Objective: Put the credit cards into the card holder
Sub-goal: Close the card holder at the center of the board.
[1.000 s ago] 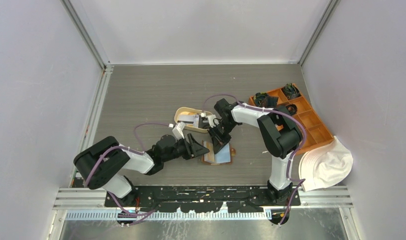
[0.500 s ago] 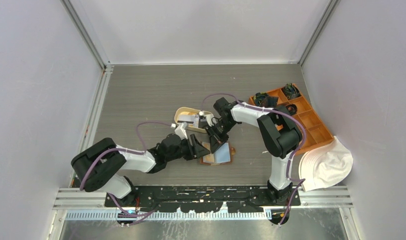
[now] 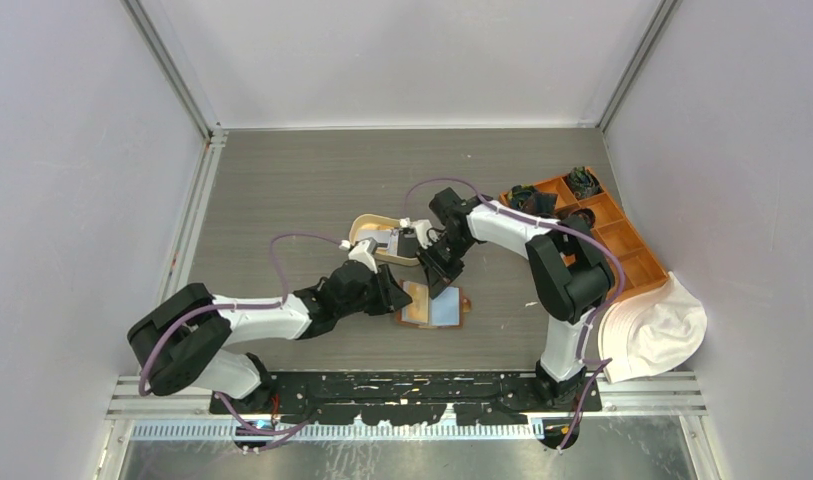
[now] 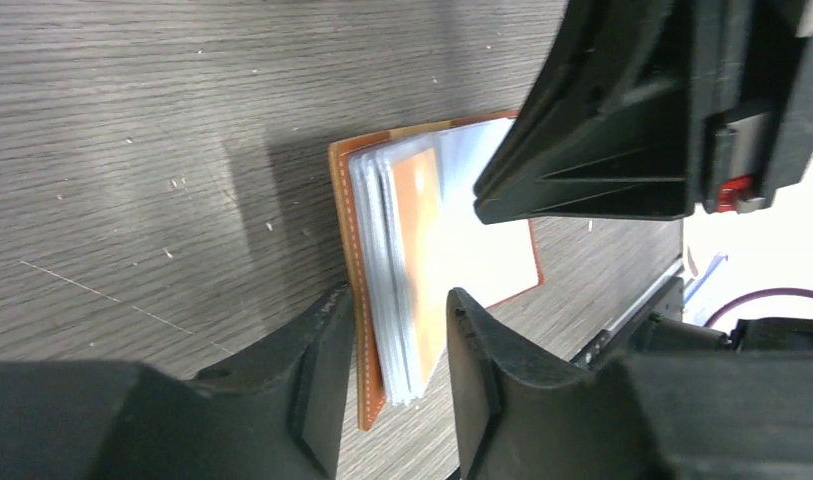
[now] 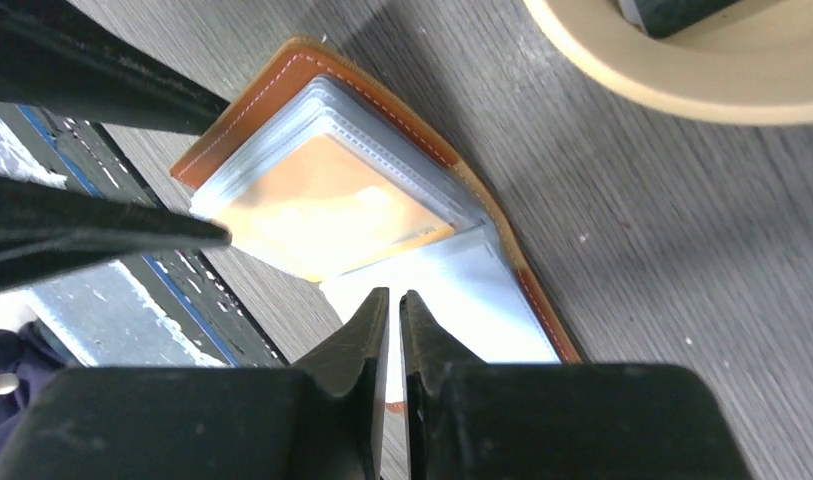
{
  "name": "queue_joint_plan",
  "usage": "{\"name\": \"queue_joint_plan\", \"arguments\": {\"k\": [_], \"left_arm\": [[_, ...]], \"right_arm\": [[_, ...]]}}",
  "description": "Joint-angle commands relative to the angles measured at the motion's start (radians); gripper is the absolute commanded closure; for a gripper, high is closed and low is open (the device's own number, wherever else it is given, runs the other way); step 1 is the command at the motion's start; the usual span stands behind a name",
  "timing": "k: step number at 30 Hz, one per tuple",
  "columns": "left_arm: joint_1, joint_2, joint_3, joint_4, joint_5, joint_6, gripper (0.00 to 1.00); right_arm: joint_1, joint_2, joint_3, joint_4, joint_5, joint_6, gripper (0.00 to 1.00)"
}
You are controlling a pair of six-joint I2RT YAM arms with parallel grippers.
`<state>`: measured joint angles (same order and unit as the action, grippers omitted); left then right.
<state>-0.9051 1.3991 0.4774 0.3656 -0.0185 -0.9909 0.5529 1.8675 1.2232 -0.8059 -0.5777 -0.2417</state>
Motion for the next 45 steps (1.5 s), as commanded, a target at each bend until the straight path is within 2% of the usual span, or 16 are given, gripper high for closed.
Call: {"name": "queue_joint_plan", "arguments": {"k": [1, 9, 16, 23, 30, 38, 45], "left_arm": [[-0.003, 0.013, 0.053, -0.01, -0.027, 0.029, 0.64], [-0.019, 0.033, 0.1, -0.023, -0.017, 0.036, 0.69], [-0.033, 0.034, 0.134, -0.06, -0.03, 0.045, 0.84], [-0.041, 0.006, 0.146, -0.123, -0.061, 0.058, 1.0], [-0.05, -0.046, 0.158, -0.212, -0.097, 0.08, 1.0], [-0.05, -0.131, 0.157, -0.332, -0.127, 0.106, 1.0], [-0.052, -0.175, 0.17, -0.442, -0.134, 0.12, 1.0]], "right_arm": [[-0.009, -0.089, 0.026, -0.036, 0.05, -0.064, 0.85], [0.001, 0.019, 0.052, -0.082, 0.098, -0.053, 0.86], [0.005, 0.056, 0.064, -0.094, 0.066, -0.044, 0.86], [0.002, 0.021, 0.066, -0.092, 0.052, -0.043, 0.85], [-0.002, 0.032, 0.068, -0.096, 0.008, -0.032, 0.84], [0.002, 0.085, 0.066, -0.087, -0.124, 0.022, 0.83], [-0.004, 0.049, 0.054, -0.057, -0.161, 0.041, 0.81]]}}
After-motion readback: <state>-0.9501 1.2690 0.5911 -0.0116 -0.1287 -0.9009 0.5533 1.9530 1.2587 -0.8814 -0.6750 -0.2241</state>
